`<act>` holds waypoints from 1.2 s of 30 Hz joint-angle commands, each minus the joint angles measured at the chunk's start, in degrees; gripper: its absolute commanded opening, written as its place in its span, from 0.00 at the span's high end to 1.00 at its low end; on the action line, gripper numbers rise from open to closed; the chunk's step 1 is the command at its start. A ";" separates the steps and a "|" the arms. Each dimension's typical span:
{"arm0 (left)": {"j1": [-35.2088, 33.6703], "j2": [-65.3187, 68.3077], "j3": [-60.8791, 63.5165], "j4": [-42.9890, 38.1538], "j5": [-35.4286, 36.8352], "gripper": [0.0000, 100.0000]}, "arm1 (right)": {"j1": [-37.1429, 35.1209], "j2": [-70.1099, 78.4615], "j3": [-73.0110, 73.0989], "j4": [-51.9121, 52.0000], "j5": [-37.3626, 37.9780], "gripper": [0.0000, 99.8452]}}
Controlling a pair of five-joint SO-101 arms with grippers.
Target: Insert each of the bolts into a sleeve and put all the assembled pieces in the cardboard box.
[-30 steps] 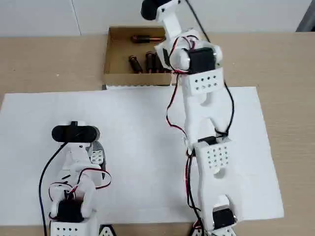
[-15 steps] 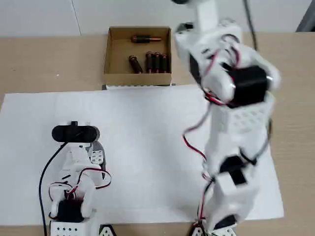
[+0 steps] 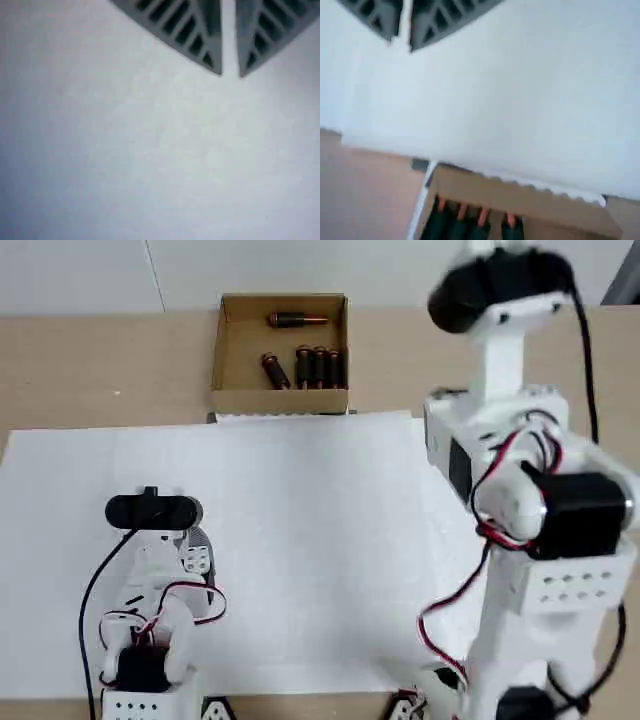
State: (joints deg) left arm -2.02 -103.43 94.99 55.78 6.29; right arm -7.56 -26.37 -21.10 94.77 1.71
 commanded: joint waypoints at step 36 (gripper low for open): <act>0.26 -0.62 -0.13 0.00 0.35 0.99 | 0.84 -77.05 108.31 -31.08 -4.57 1.00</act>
State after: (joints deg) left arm -2.02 -103.43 94.99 55.78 6.29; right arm -7.21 -102.77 86.86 64.70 -2.24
